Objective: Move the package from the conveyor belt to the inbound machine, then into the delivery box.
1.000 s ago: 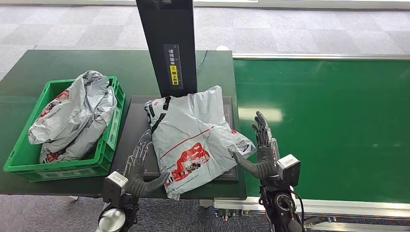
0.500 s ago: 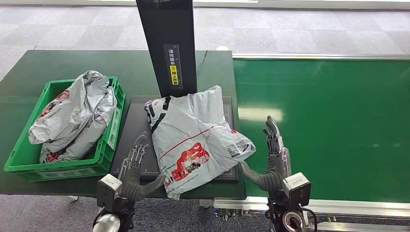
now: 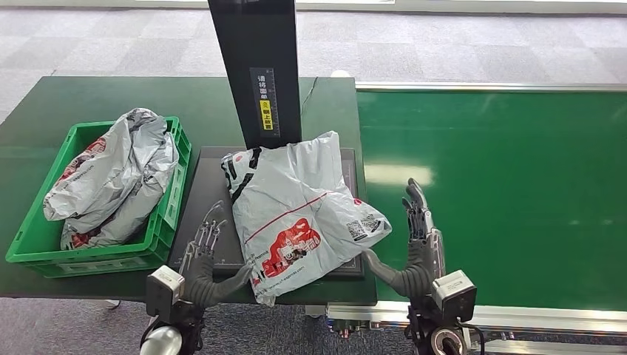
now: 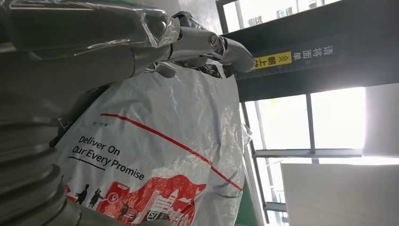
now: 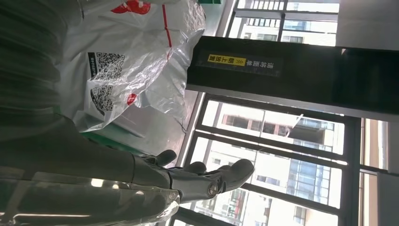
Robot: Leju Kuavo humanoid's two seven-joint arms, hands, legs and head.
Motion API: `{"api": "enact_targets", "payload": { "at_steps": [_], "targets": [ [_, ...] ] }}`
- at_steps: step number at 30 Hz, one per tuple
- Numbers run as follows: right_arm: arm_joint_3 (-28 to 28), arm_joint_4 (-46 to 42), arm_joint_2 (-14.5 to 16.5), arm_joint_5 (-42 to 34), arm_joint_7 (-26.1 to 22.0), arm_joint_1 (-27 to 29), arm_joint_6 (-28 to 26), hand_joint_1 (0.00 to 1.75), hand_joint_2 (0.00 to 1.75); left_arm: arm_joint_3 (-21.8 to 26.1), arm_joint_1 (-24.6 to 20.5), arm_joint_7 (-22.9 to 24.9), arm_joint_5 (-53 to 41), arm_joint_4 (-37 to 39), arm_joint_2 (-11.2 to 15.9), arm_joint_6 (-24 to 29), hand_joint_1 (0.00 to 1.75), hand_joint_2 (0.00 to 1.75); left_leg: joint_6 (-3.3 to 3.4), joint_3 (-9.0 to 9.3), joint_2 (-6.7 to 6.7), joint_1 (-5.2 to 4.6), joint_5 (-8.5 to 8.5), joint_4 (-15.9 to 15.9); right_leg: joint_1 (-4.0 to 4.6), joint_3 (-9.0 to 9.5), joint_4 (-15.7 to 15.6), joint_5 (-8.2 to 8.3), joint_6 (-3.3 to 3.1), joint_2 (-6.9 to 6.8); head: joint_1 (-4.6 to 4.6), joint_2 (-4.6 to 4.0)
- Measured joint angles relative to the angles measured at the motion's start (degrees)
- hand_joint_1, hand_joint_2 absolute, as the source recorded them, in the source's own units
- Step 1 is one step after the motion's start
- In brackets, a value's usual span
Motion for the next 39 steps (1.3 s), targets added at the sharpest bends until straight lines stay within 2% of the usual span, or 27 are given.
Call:
{"api": "enact_targets", "payload": {
  "at_steps": [5, 8, 10, 13, 16, 18, 27, 31, 39],
  "targets": [
    [1.8, 0.0, 0.0, 0.3, -0.1, 0.5, -1.7, 0.0, 1.75, -0.1, -0.2, 0.6, -2.6, 0.3, 0.2, 2.2, 0.0, 1.75, 0.0, 0.0, 0.0, 0.0, 0.0, 0.0, 0.0, 0.0, 0.0, 0.0, 0.0, 0.0, -0.01, 0.0],
    [2.7, 0.2, 0.0, 0.2, 0.4, 0.7, -2.0, 0.0, 1.75, -1.5, -1.4, 4.9, -14.9, 1.0, 0.7, 9.3, 0.0, 1.75, 0.0, -0.01, -0.02, 0.0, 0.01, 0.0, 0.0, -0.05, 0.0, 0.0, 0.0, -0.03, -0.01, 0.0],
    [3.0, 0.7, 0.2, 0.2, 0.3, 0.6, -1.1, 0.0, 1.75, -3.6, -4.6, 10.9, -25.8, 3.6, 1.3, 12.4, 0.0, 1.75, 0.01, -0.03, -0.11, 0.0, 0.05, 0.0, 0.0, -0.04, 0.0, 0.0, 0.0, -0.14, 0.0, 0.0],
    [3.1, 2.2, 1.1, 0.5, 0.1, -0.5, 0.2, 0.0, 1.75, -6.7, -12.8, 17.1, -34.1, 12.2, 2.1, 11.7, 0.0, 1.75, -0.04, -0.04, -0.15, 0.0, 0.17, 0.0, 0.0, 0.01, 0.0, 0.11, -0.07, -0.21, 0.0, 0.0],
    [3.1, 3.7, 1.6, 0.3, 0.0, -1.4, 0.7, 0.0, 1.75, -8.6, -19.7, 18.1, -35.6, 20.6, 2.5, 10.0, 0.0, 1.75, -0.08, -0.02, -0.09, 0.0, 0.23, 0.0, 0.01, 0.01, 0.0, 0.2, -0.09, -0.15, -0.01, 0.0],
    [3.0, 4.3, 1.6, -0.2, 0.0, -1.6, 1.0, 0.0, 1.75, -9.3, -22.4, 18.2, -36.0, 24.0, 2.9, 9.9, 0.0, 1.75, -0.09, -0.01, -0.09, 0.01, 0.24, 0.0, 0.01, 0.0, 0.0, 0.21, -0.09, -0.14, 0.0, 0.0],
    [2.7, 5.6, 1.6, -1.1, 0.0, -1.7, 1.2, 0.0, 1.75, -11.3, -27.8, 22.1, -40.2, 29.3, 4.6, 13.9, 0.0, 1.75, -0.09, -0.07, -0.09, 0.01, 0.23, 0.0, 0.02, -0.05, 0.0, 0.2, -0.09, -0.14, 0.0, 0.0],
    [2.6, 5.8, 1.6, -1.2, 0.0, -1.7, 1.2, 0.0, 1.75, -11.7, -28.6, 22.2, -40.3, 30.2, 5.1, 14.0, 1.74, 1.75, -0.09, -0.06, -0.09, 0.01, 0.24, 0.0, 0.01, -0.04, 0.0, 0.2, -0.09, -0.14, 0.0, 0.0],
    [2.0, 5.8, 1.6, -1.2, 0.0, -1.5, 1.3, 0.0, 1.75, -11.9, -28.5, 20.2, -38.9, 30.5, 5.6, 16.1, 1.75, 1.75, -0.09, -0.06, -0.09, 0.01, 0.24, 0.0, 0.01, -0.05, 0.0, 0.2, -0.1, -0.13, -0.01, 0.0]
  ]
}}
